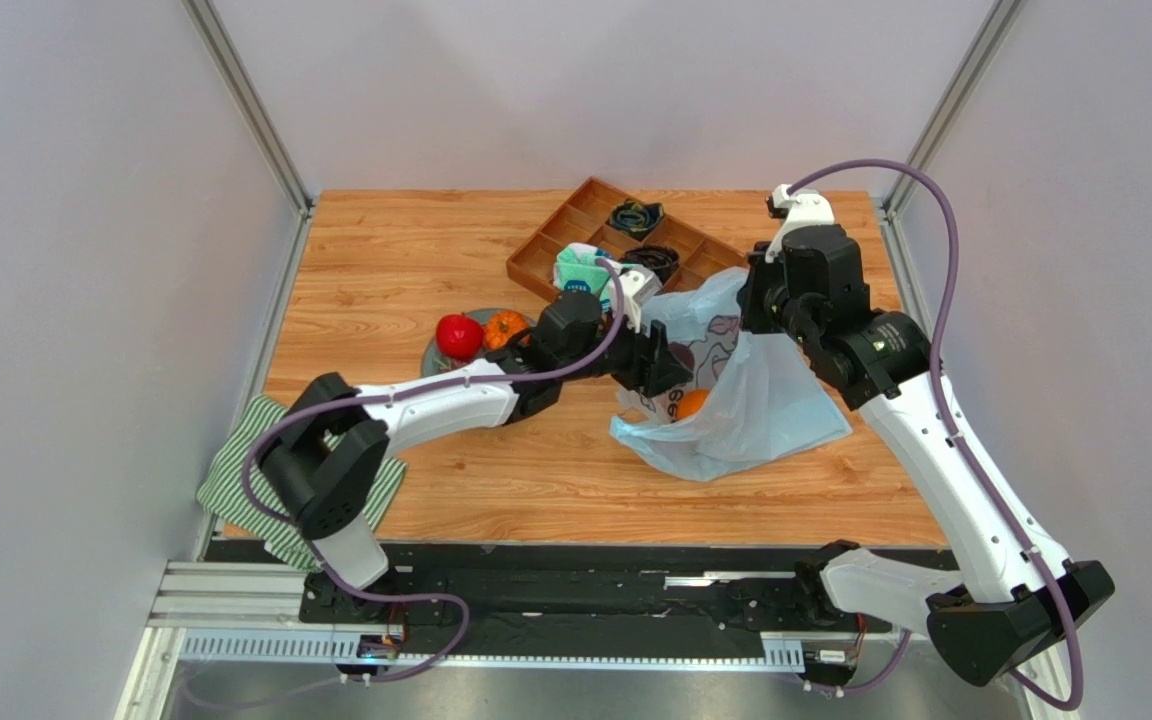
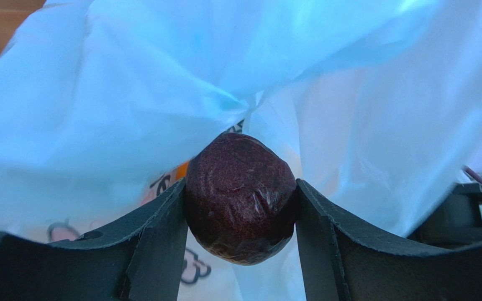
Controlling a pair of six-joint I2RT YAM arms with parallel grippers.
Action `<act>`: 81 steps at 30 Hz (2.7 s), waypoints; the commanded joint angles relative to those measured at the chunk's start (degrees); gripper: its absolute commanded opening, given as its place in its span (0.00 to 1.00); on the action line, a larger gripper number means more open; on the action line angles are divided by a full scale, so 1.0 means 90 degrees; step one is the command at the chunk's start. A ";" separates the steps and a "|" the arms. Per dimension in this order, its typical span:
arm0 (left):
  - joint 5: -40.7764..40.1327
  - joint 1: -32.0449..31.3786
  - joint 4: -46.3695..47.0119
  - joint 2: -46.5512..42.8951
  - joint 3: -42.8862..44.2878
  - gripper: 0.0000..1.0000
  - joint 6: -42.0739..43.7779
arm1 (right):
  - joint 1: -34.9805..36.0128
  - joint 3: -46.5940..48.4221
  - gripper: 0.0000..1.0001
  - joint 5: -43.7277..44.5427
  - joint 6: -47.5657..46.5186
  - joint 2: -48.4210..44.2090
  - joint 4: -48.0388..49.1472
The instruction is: Place the fruits into the plastic bag
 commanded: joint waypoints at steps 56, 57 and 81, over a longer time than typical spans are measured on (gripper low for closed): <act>-0.1172 -0.0096 0.1152 -0.2337 -0.1876 0.95 0.1755 | -0.0030 0.0017 0.00 0.0166 -0.0035 -0.0090 0.0224; -0.1143 -0.0048 0.1142 -0.2551 -0.1925 0.95 0.1775 | -0.0011 0.0007 0.00 0.0167 -0.0035 -0.0099 0.0234; -0.3575 0.2862 -0.1592 -0.2954 -0.2883 0.75 -0.0120 | -0.0011 -0.0032 0.00 0.0108 -0.0025 -0.0099 0.0225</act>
